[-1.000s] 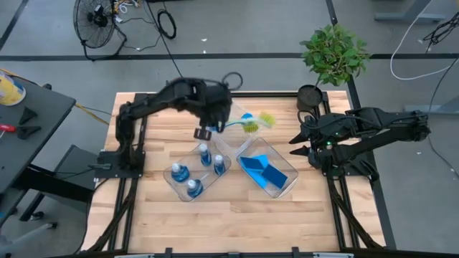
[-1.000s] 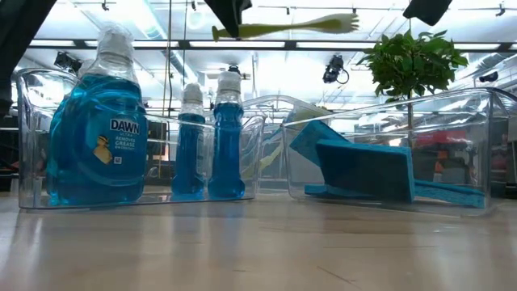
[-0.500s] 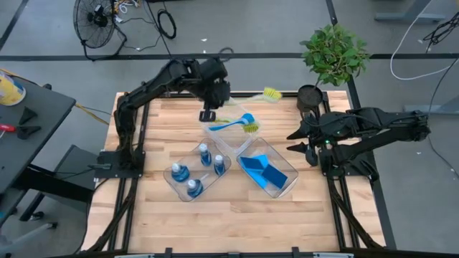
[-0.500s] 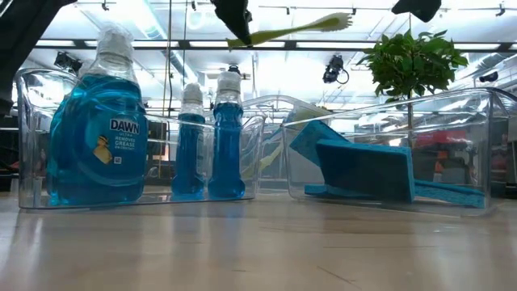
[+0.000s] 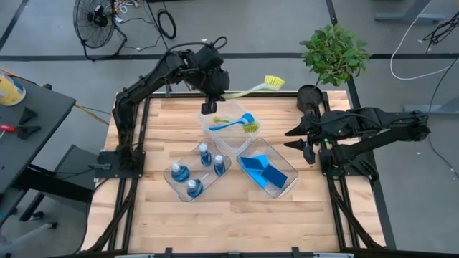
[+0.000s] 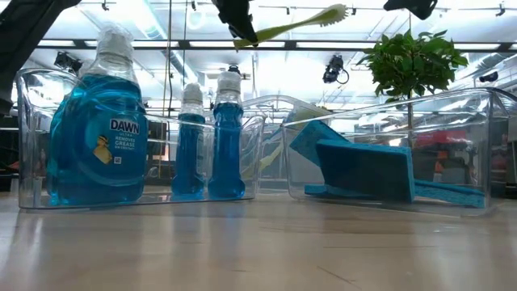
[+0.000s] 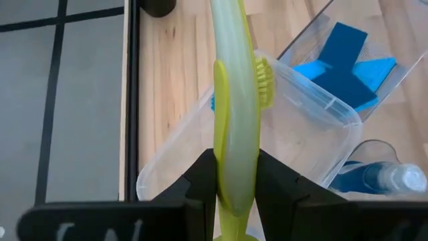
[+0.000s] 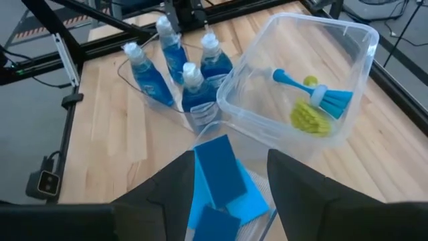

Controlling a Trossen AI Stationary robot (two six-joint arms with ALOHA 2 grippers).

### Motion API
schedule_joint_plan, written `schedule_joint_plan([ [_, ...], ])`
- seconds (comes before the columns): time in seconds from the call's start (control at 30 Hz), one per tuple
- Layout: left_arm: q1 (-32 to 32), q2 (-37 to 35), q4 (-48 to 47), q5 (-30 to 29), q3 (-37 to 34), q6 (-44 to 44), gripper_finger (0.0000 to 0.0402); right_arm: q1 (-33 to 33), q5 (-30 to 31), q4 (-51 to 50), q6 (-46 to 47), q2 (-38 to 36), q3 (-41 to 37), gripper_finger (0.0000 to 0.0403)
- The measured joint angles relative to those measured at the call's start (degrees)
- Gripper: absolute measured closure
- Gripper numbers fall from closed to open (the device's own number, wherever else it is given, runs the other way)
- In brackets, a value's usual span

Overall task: Pick & Place Kitchen Sink Supplies
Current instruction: Put the yellow toilet brush into the transparent container

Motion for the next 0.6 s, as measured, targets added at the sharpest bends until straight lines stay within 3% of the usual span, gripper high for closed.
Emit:
schedule_joint_plan([
  [0.23, -0.1, -0.9, -0.2, 0.4, -0.1, 1.4, 0.0321, 0.0, 1.3, 0.4, 1.9, 0.0, 0.0, 0.0213],
  [0.6, 1.2, -13.5, 0.5, 1.1, 0.0, 0.7, 0.0321, -0.1, 4.5, 2.6, 2.6, 0.0, 0.0, 0.0213],
])
